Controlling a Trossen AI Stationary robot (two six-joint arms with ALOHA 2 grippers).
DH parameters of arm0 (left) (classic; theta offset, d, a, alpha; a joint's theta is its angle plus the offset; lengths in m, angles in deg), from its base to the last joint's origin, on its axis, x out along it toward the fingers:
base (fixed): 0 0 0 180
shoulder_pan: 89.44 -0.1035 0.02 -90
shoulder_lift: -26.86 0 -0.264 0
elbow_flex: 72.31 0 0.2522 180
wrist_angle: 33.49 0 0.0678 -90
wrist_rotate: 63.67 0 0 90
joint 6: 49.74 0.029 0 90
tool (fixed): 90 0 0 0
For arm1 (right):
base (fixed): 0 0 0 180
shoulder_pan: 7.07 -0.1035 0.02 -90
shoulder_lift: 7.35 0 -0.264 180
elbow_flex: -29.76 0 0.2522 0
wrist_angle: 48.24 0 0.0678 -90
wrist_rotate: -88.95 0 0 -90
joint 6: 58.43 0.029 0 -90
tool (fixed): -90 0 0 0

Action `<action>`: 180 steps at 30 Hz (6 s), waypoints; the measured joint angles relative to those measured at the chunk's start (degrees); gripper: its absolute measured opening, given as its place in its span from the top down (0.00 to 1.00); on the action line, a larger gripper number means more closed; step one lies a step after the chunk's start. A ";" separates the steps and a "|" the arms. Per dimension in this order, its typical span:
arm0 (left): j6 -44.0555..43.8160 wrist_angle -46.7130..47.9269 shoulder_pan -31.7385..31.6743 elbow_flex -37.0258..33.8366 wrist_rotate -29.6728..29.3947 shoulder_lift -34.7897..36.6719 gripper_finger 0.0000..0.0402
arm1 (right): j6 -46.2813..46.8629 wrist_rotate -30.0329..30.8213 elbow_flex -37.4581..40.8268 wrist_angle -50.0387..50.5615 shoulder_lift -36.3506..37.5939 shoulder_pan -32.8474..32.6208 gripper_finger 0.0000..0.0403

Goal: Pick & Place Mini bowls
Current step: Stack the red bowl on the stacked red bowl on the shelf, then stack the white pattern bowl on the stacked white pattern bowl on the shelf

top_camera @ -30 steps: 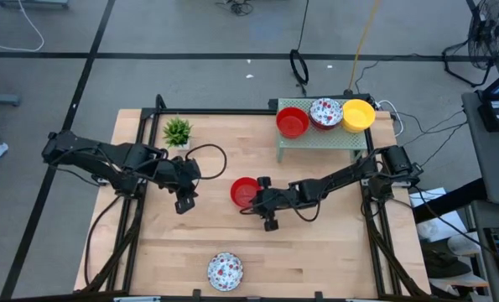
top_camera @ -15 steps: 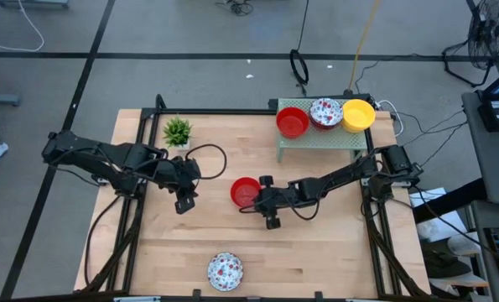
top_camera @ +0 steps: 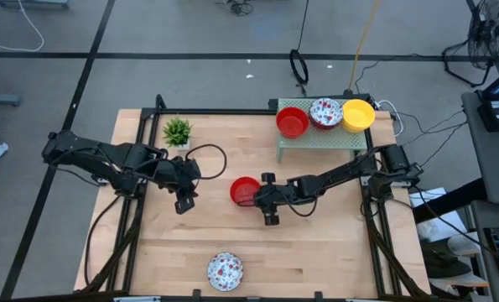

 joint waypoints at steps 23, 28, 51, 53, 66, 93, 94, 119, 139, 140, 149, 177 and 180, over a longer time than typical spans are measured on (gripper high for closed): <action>1.44 0.00 0.00 0.00 0.00 0.00 0.68 | 3.17 4.46 -0.18 -6.66 -5.35 -0.04 0.96; 1.25 0.00 0.00 0.00 0.00 0.00 0.68 | 4.63 3.98 -0.17 -6.68 -4.46 -0.63 0.99; 1.53 -0.02 0.02 0.00 -1.92 0.00 0.68 | -1.87 19.94 0.07 6.51 33.40 6.84 1.00; 1.53 -0.02 0.02 0.00 -1.92 0.00 0.68 | -1.80 19.96 0.04 8.03 34.23 9.66 1.00; 1.54 -0.07 -0.02 0.00 -1.95 0.00 0.68 | 0.41 19.91 -0.04 16.20 32.52 20.09 1.00; 1.90 -0.15 -0.02 0.00 -2.10 0.00 0.68 | -1.67 21.43 0.00 19.73 30.50 20.79 0.82; 1.90 -0.15 -0.02 0.00 -2.12 0.00 0.68 | -1.69 21.46 0.00 19.71 30.51 20.79 0.81; 1.36 -0.17 0.00 0.00 -3.02 0.00 0.68 | -3.67 -4.36 -0.02 9.18 32.15 -1.70 0.70; -12.39 -39.99 10.87 -22.27 5.03 -0.10 0.65 | 4.87 3.52 0.00 4.42 22.53 -21.13 0.70; -13.14 -42.60 11.11 -23.28 5.03 -0.36 0.63 | 4.87 3.52 0.00 4.46 22.10 -21.40 0.70; -16.17 -52.46 14.47 -26.56 3.55 -10.32 0.43 | 8.13 3.57 0.00 4.67 18.83 -23.01 0.70; -16.43 -74.01 21.70 -26.36 5.68 -28.50 0.42 | 8.47 3.58 0.00 4.52 18.73 -23.23 0.70; -16.56 -73.93 21.70 -26.08 5.47 -28.50 0.47 | 8.47 3.58 0.00 4.52 18.73 -23.23 0.70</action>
